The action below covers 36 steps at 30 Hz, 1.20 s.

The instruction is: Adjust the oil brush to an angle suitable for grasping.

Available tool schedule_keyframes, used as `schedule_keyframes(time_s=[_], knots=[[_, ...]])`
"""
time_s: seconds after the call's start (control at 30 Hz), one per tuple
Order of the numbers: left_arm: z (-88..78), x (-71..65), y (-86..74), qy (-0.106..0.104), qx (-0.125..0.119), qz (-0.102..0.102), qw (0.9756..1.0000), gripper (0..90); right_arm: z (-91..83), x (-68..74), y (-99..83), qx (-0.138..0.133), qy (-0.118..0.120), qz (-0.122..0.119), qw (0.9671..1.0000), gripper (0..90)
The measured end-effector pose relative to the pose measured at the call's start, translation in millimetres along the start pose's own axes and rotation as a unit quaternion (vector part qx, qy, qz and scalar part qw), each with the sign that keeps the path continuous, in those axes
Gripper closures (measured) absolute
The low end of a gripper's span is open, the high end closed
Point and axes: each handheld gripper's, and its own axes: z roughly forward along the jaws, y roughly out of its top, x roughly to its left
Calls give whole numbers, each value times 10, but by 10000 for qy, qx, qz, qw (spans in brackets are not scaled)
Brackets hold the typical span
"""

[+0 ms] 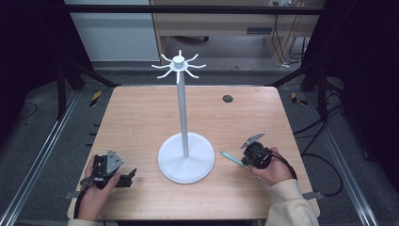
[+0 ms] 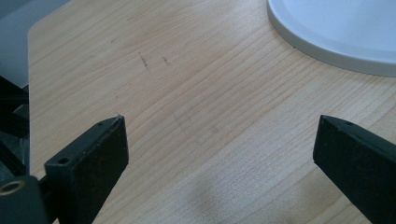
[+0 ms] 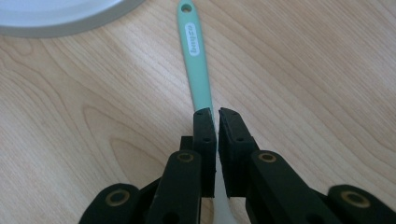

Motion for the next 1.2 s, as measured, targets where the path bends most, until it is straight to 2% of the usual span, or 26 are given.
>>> schedule_keyframes(time_s=[0.17,0.33,0.53,0.67,0.77,1.1,1.17,1.2], knots=[[2,-3,1,-13,12,13,10000,29,-14,-17,-19,58,47,-44,10000,822],[6,-4,-1,-23,24,18,10000,30,1,-34,-41,289,-9,-88,9995,777],[8,-6,0,-28,38,32,10000,31,29,-12,-11,454,87,-225,9987,725],[10,-6,-2,-35,44,31,10000,30,39,-7,7,572,106,-326,9978,722],[11,-6,-2,-41,53,43,10000,30,54,-19,8,688,110,-305,9971,723],[14,-17,-3,-31,91,90,9999,30,-1,18,94,731,195,-367,9965,729],[11,-12,-3,-25,108,110,9999,30,20,18,128,801,232,-513,9952,733],[13,-13,-6,-23,79,67,9999,30,29,21,137,846,237,-496,9949,734]])
